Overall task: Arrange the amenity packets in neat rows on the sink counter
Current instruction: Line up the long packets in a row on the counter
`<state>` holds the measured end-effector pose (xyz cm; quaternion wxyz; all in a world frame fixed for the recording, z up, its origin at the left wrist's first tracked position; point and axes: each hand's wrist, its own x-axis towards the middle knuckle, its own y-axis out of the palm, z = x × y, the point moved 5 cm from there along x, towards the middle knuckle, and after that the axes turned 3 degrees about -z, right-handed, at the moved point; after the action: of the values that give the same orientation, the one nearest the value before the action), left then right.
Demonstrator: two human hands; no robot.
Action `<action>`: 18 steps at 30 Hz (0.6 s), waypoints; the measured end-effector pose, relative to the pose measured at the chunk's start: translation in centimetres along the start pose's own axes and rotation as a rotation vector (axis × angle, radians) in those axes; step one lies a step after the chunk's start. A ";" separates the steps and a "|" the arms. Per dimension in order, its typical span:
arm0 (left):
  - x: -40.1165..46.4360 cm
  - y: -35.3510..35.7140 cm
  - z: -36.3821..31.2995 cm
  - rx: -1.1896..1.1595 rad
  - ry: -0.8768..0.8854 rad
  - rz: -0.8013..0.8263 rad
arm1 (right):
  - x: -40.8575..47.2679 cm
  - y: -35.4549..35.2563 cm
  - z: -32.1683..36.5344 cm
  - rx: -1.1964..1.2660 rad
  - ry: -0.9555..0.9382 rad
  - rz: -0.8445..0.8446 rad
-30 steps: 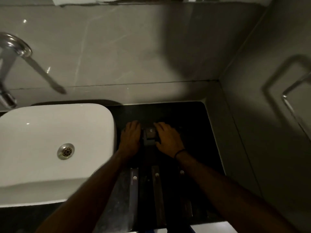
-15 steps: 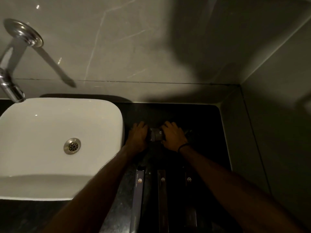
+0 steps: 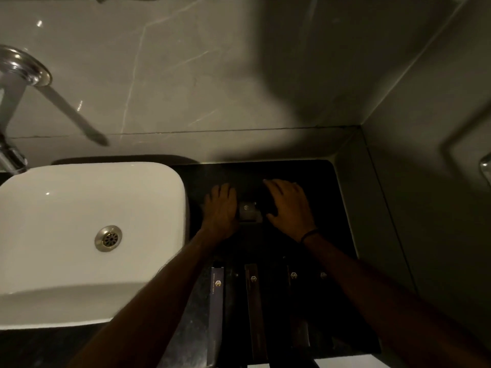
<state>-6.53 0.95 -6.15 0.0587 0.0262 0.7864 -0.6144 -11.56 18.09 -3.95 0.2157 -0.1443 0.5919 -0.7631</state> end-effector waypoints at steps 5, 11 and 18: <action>2.7 0.9 -7.0 -0.279 0.147 0.001 | -3.1 -1.2 -9.1 0.289 0.383 -0.078; 4.6 3.8 -11.7 -0.536 0.007 0.063 | -3.1 1.5 -11.1 0.492 0.459 -0.004; 5.8 5.2 -12.5 -0.542 -0.001 0.071 | -2.5 2.6 -11.5 0.489 0.451 -0.036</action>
<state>-12.41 14.19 -8.89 0.0853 0.0368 0.9206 -0.3792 -14.48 28.49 -9.35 0.0941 0.0738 0.4214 -0.8990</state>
